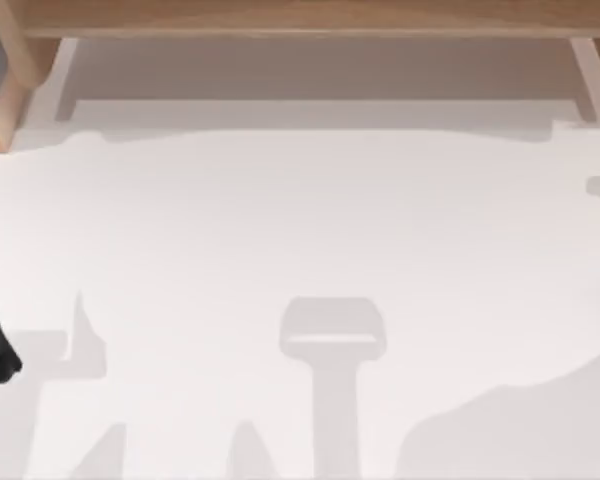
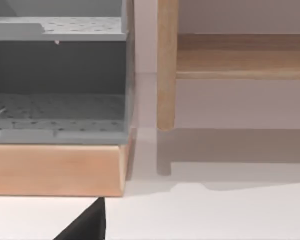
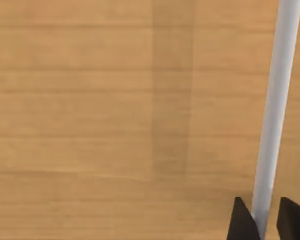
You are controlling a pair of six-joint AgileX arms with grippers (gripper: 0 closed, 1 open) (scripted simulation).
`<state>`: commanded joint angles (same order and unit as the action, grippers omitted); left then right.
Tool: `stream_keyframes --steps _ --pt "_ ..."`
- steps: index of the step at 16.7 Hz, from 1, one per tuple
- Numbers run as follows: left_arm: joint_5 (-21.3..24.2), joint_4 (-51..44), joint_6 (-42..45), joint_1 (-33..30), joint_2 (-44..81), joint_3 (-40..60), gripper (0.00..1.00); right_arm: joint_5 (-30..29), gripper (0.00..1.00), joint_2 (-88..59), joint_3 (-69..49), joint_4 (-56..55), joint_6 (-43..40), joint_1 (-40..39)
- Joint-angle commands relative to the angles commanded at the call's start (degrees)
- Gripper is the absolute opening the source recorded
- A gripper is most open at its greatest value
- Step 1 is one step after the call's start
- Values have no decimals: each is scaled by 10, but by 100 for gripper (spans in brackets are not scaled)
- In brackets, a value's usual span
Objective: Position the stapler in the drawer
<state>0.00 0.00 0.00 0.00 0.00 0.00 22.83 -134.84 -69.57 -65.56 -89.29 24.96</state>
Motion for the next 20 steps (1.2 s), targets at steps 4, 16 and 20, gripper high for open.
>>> stream_keyframes --steps 4,16,20 --pt "0 0 0 0 0 0 100 0 0 0 0 0 0 0" --pt "0 0 0 0 0 0 100 20 0 42 100 -52 2 29" --pt "0 0 0 0 0 0 100 38 0 69 158 -87 2 40"
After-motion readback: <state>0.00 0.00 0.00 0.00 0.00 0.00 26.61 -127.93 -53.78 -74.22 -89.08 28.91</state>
